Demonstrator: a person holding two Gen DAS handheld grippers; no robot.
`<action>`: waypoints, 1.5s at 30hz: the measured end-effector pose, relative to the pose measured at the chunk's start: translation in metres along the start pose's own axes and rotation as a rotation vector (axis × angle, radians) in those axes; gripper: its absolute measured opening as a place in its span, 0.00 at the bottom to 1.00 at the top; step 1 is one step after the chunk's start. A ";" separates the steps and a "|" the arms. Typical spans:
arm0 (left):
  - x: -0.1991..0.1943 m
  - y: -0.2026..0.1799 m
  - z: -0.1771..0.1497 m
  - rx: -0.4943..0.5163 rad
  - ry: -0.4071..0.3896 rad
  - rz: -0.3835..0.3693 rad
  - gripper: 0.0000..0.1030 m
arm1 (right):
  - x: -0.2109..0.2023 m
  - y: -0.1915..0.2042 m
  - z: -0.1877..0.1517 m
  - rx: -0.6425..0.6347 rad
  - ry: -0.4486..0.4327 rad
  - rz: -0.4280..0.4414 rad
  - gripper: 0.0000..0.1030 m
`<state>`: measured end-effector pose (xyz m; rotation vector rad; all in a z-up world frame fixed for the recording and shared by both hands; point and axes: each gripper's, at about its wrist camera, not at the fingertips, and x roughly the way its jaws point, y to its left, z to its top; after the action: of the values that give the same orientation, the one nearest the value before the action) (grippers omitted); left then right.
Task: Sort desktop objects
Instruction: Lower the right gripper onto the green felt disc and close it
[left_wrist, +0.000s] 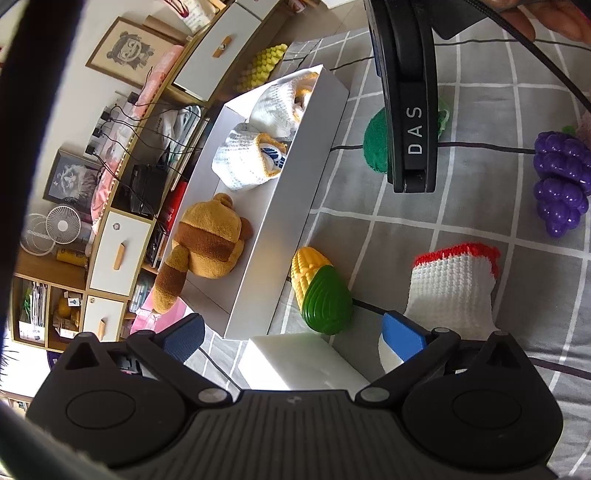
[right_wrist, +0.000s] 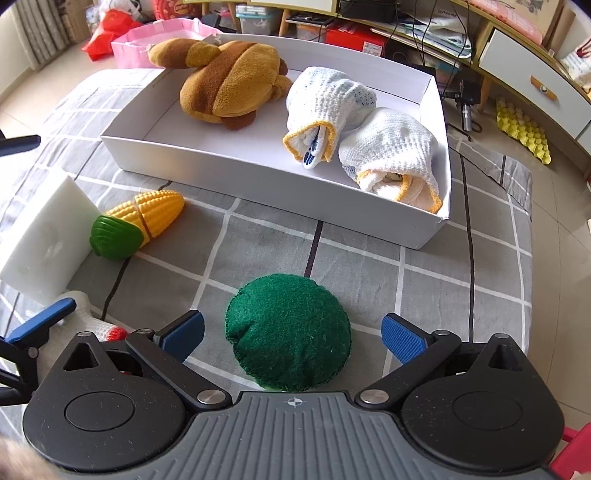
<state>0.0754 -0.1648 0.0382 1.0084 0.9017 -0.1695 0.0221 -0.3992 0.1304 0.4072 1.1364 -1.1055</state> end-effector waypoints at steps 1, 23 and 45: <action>0.001 0.000 0.000 0.003 0.010 0.003 1.00 | 0.001 0.001 0.000 -0.004 0.005 -0.005 1.00; 0.018 0.009 0.002 -0.076 0.103 -0.154 0.72 | 0.027 -0.002 -0.003 0.052 0.092 0.017 0.92; 0.022 0.018 0.008 -0.064 0.091 -0.152 0.99 | 0.022 -0.003 -0.005 0.069 0.082 0.024 0.82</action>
<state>0.1034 -0.1553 0.0357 0.8937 1.0611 -0.2229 0.0171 -0.4073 0.1101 0.5229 1.1646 -1.1177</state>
